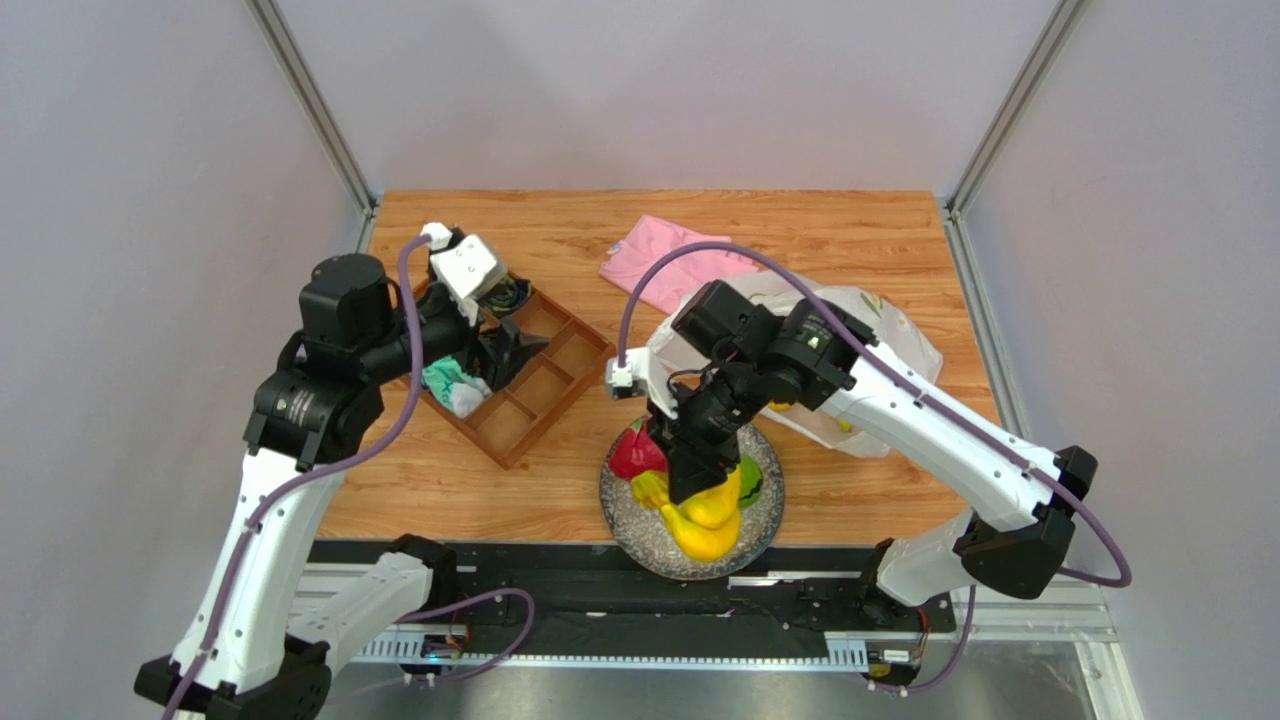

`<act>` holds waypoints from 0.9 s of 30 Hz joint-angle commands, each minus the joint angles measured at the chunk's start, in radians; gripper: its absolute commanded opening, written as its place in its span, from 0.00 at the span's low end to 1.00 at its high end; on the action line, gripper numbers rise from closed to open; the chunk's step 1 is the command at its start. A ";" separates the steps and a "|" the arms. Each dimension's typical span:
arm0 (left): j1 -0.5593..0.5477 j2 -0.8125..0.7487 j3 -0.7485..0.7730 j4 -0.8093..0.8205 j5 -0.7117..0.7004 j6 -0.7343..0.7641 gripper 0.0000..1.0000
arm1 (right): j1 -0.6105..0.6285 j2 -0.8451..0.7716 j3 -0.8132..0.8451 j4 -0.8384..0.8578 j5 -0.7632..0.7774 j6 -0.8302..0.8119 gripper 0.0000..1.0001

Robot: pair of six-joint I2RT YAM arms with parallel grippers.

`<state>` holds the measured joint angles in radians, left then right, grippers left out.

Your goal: Take the fake fruits out of the plastic bag

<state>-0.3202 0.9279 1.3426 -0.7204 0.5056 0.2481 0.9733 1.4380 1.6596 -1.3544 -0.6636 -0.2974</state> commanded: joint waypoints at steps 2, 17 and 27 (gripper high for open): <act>0.061 -0.106 -0.091 -0.031 0.076 -0.018 0.94 | 0.065 0.007 -0.059 -0.129 0.024 0.089 0.00; 0.122 -0.133 -0.145 -0.040 0.125 -0.063 0.92 | 0.067 0.401 0.041 -0.011 0.075 0.257 0.00; 0.125 -0.153 -0.220 -0.021 0.149 -0.084 0.91 | 0.056 0.542 0.072 0.021 0.219 0.334 0.26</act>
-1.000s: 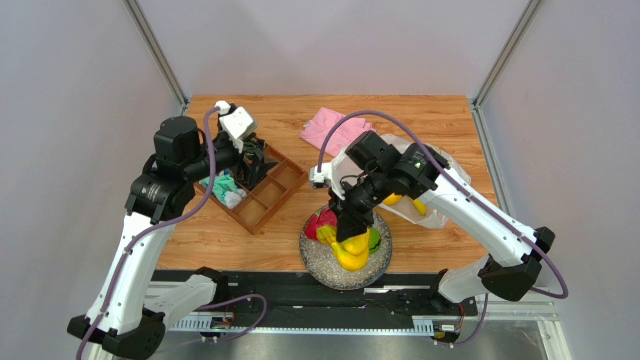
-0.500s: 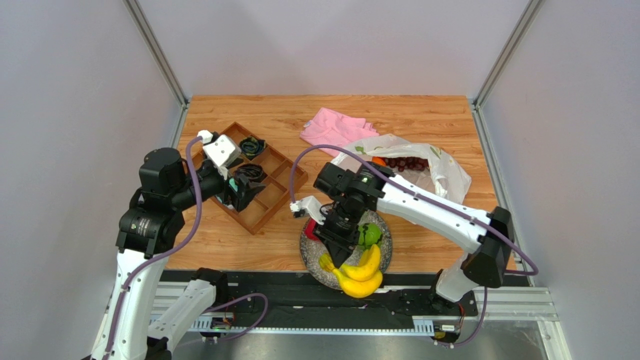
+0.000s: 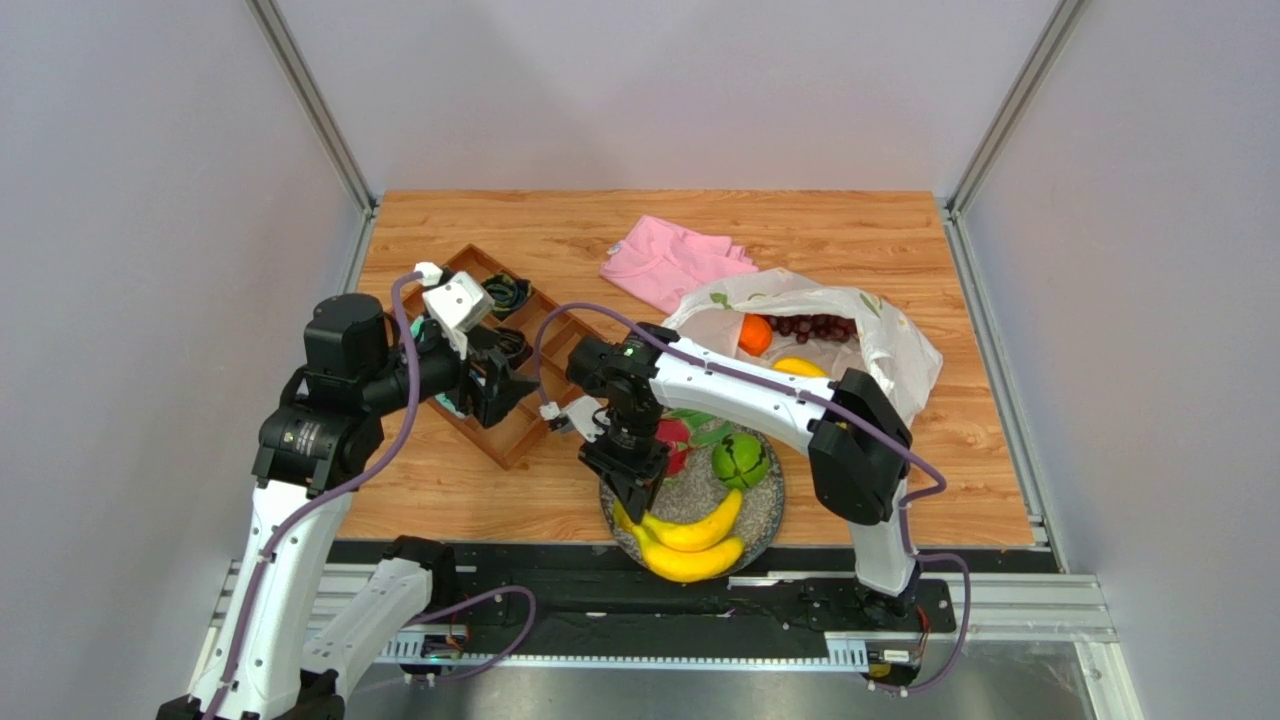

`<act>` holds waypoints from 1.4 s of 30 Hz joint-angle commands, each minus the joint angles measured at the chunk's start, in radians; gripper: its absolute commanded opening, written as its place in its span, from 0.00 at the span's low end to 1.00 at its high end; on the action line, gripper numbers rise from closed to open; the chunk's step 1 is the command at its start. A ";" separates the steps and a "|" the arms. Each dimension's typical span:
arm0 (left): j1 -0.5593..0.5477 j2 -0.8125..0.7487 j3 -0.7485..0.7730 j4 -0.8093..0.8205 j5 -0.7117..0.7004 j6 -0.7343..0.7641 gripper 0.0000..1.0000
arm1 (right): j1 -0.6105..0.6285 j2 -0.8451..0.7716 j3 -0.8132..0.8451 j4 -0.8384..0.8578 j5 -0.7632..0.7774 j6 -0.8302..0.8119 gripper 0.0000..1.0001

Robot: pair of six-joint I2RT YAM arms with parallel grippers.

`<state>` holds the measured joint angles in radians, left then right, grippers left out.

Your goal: Take the fake fruits out of the plastic bag

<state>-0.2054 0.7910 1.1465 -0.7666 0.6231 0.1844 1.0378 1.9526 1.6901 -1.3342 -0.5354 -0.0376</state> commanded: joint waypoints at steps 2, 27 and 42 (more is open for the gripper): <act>0.011 -0.021 -0.034 0.030 0.044 -0.033 0.91 | -0.013 0.038 0.075 0.006 0.094 0.076 0.52; -0.098 0.191 0.126 0.098 0.101 -0.054 0.93 | -0.606 -0.345 0.317 0.009 0.247 -0.272 0.60; -0.301 0.769 0.439 0.182 -0.144 -0.119 0.99 | -0.869 -0.264 -0.078 0.190 0.376 -0.533 0.67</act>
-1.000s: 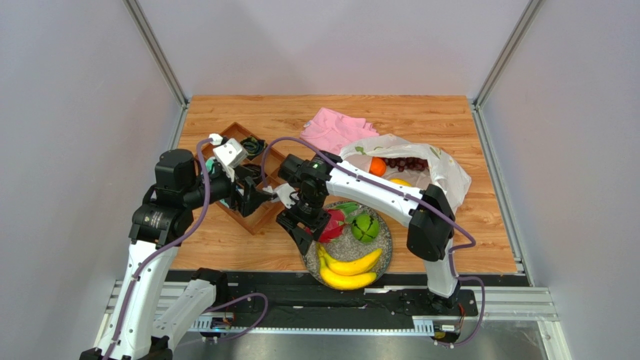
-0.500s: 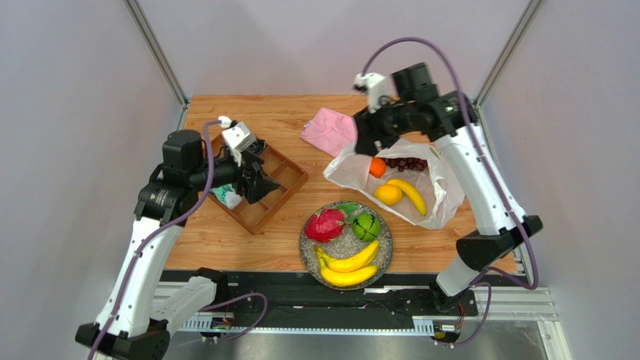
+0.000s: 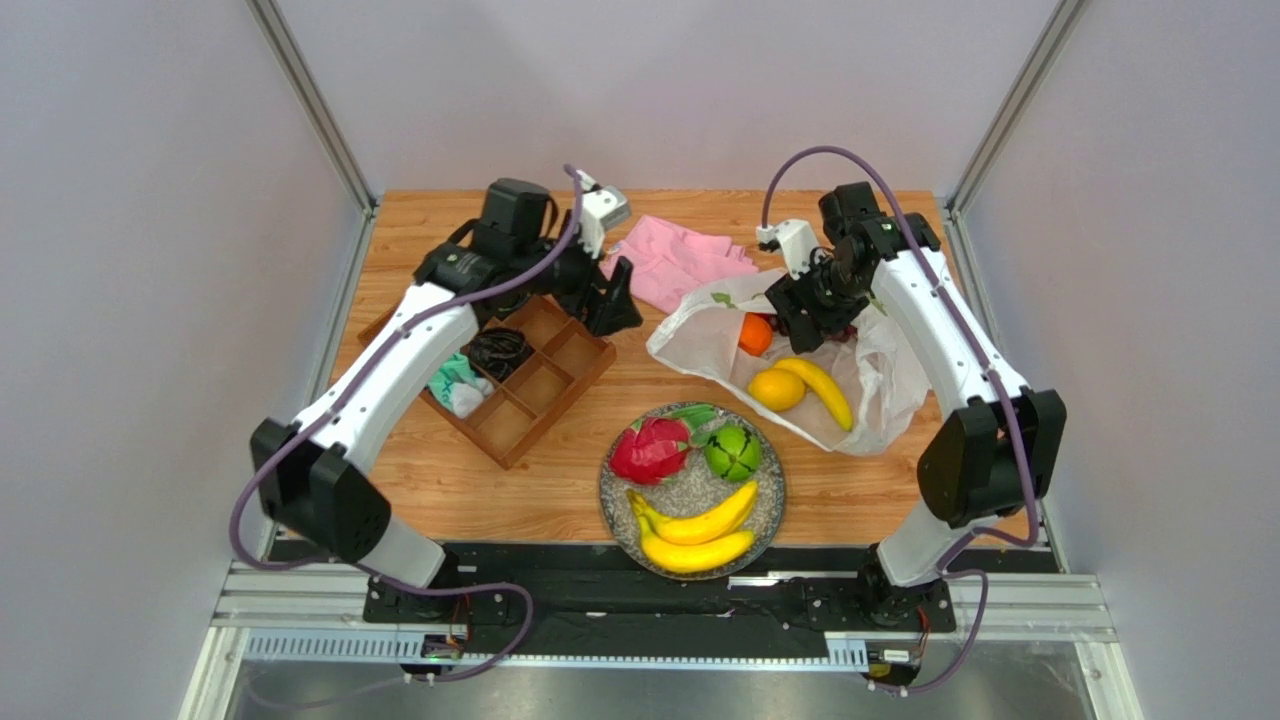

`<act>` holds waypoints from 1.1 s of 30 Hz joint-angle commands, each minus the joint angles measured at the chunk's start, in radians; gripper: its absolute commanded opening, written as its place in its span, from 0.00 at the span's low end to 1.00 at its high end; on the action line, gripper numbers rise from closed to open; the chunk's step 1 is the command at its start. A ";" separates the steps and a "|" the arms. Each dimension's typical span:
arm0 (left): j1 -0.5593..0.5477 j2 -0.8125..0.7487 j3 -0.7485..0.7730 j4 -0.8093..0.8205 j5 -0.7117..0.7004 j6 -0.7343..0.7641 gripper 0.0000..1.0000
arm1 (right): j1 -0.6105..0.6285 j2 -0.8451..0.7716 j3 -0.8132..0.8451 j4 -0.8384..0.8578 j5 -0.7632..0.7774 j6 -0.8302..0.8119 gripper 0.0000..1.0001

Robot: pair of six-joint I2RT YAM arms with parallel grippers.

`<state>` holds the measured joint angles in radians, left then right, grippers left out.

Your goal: Take the fake fruits out of the plastic bag

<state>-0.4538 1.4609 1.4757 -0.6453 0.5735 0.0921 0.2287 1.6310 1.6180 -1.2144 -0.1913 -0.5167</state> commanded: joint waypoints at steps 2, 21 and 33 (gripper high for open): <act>-0.086 0.171 0.167 0.049 -0.119 -0.012 0.99 | -0.090 0.084 -0.012 0.075 0.001 -0.074 1.00; -0.144 0.352 0.201 0.072 -0.072 -0.081 0.00 | -0.117 0.279 -0.171 0.199 0.026 -0.247 0.93; -0.154 0.352 0.201 0.081 -0.035 -0.088 0.00 | -0.115 0.172 -0.230 0.329 0.070 -0.266 0.35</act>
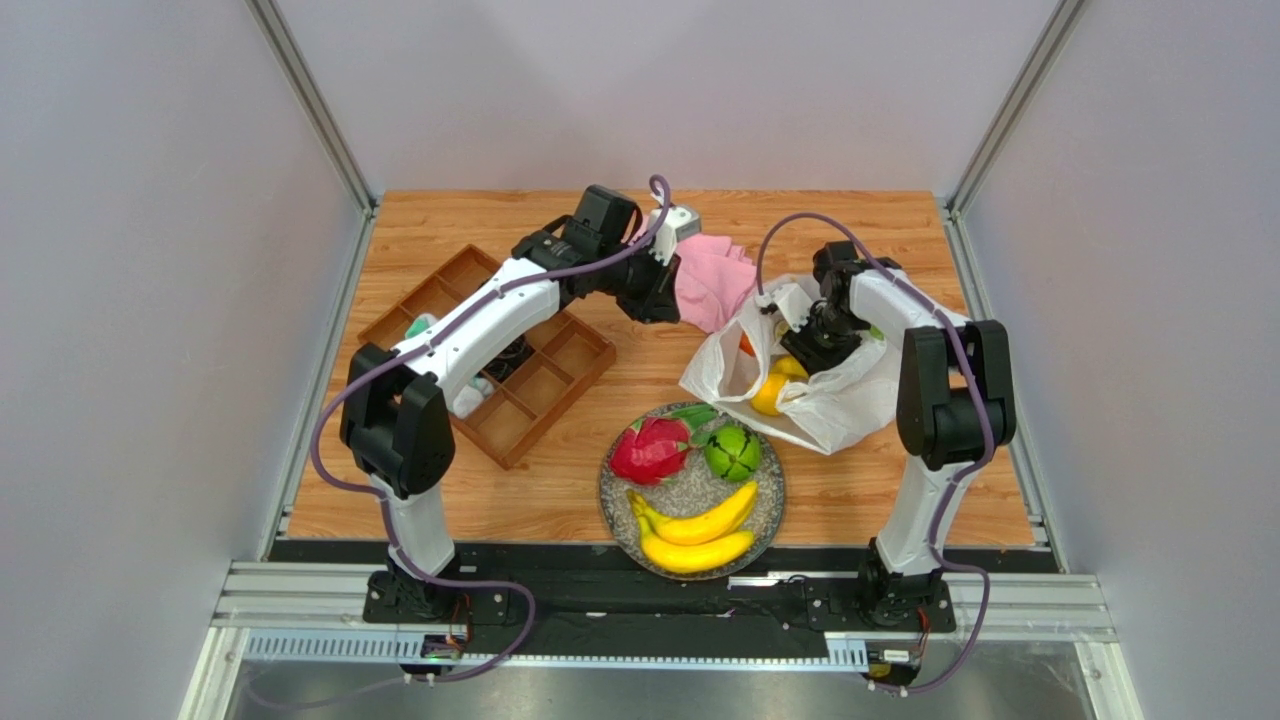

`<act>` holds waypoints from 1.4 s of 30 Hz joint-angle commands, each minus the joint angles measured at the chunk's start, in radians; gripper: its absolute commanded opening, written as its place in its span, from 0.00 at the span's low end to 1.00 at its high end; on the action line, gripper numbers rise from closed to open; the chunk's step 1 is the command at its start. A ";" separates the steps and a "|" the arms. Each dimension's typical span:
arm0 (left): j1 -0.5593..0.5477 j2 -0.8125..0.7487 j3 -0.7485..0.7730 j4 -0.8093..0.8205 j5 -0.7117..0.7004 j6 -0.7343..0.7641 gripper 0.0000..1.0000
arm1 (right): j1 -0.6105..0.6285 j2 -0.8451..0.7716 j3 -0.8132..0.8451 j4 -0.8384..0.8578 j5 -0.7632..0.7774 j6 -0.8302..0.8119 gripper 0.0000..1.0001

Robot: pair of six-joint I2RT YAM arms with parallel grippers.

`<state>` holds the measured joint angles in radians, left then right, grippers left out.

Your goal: Take the fake fruits out of the plastic bag

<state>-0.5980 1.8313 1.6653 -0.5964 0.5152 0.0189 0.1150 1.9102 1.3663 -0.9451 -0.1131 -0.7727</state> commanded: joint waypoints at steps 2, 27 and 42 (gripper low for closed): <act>-0.009 -0.017 0.022 0.038 0.022 -0.014 0.00 | -0.003 -0.175 0.039 0.055 -0.068 -0.011 0.35; -0.008 -0.109 0.074 0.014 -0.033 0.013 0.27 | 0.259 -0.680 -0.010 -0.281 -0.628 -0.037 0.35; 0.000 -0.237 -0.058 0.007 -0.073 0.075 0.28 | 0.285 -0.307 0.140 -0.367 -0.538 0.038 0.24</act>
<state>-0.6003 1.6493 1.6257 -0.5964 0.4576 0.0505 0.4252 1.5925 1.4620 -1.3262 -0.7311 -0.8223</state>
